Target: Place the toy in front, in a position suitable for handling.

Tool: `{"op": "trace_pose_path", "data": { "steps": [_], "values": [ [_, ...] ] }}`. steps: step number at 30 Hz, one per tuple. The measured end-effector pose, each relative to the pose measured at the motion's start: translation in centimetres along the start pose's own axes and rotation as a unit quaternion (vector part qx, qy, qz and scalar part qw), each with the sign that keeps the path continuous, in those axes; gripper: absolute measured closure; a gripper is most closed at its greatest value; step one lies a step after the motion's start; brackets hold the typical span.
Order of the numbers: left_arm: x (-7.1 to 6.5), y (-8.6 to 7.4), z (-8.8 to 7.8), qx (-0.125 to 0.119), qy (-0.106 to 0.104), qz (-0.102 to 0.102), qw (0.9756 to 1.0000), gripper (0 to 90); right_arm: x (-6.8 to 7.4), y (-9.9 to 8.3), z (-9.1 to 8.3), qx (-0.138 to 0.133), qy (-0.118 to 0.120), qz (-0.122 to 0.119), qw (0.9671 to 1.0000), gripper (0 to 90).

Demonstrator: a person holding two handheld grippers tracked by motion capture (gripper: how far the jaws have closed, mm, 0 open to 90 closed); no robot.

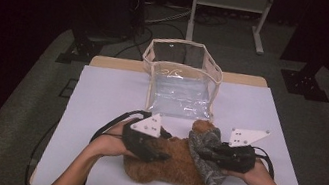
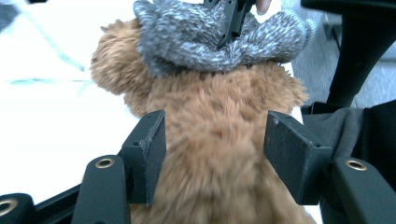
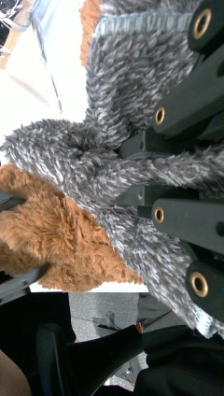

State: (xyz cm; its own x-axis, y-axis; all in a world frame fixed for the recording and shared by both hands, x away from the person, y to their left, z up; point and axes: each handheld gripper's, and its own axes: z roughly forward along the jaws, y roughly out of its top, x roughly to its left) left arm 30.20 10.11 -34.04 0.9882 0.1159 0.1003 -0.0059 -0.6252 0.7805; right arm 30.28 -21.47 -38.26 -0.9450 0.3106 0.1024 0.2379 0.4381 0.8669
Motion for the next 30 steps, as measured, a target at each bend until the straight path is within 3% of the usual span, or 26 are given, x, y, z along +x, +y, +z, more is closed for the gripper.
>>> {"op": "trace_pose_path", "data": {
  "steps": [3,6,7,9,10,14,16,19,21,27,30],
  "values": [
    [-0.2,-0.6,-0.9,-0.014,0.005,-0.005,0.9999,37.8,0.0,-0.1,0.0,-0.001,0.001,0.0,1.0,80.3],
    [-0.2,-0.7,-0.7,-0.003,0.006,-0.001,1.0,34.1,-0.1,-0.1,0.0,0.0,0.001,0.001,1.0,80.2],
    [-0.2,-0.6,0.2,0.02,0.013,0.015,0.9996,32.8,0.0,0.0,0.0,0.001,-0.001,-0.001,1.0,80.2],
    [-0.2,-0.5,0.9,0.026,0.018,0.015,0.9994,31.9,0.1,0.1,0.1,0.0,-0.004,-0.004,1.0,80.1],
    [-0.1,-0.4,1.3,0.031,0.022,0.018,0.9991,33.0,0.1,0.2,0.1,0.001,-0.006,-0.006,1.0,80.1],
    [0.3,0.2,2.3,0.045,0.02,0.037,0.9981,53.4,0.8,0.8,0.1,-0.006,-0.003,-0.017,0.9998,79.8],
    [0.4,0.4,2.6,0.046,0.023,0.039,0.9979,56.1,1.2,1.3,0.2,-0.014,0.007,-0.023,0.9996,79.8],
    [0.4,1.3,3.0,0.057,0.031,0.06,0.9961,59.8,1.4,1.9,1.0,-0.009,0.007,-0.035,0.9993,79.7],
    [0.6,1.6,2.8,0.059,0.037,0.064,0.9955,60.8,0.9,1.9,1.4,-0.013,0.009,-0.026,0.9995,79.8],
    [1.2,1.4,2.3,0.044,0.02,0.042,0.9979,62.0,0.4,1.6,1.1,-0.007,0.004,-0.02,0.9998,79.8],
    [1.2,1.0,2.3,0.04,0.018,0.033,0.9985,61.7,0.1,1.0,0.1,-0.008,-0.002,-0.011,0.9999,79.8]
  ]
}}
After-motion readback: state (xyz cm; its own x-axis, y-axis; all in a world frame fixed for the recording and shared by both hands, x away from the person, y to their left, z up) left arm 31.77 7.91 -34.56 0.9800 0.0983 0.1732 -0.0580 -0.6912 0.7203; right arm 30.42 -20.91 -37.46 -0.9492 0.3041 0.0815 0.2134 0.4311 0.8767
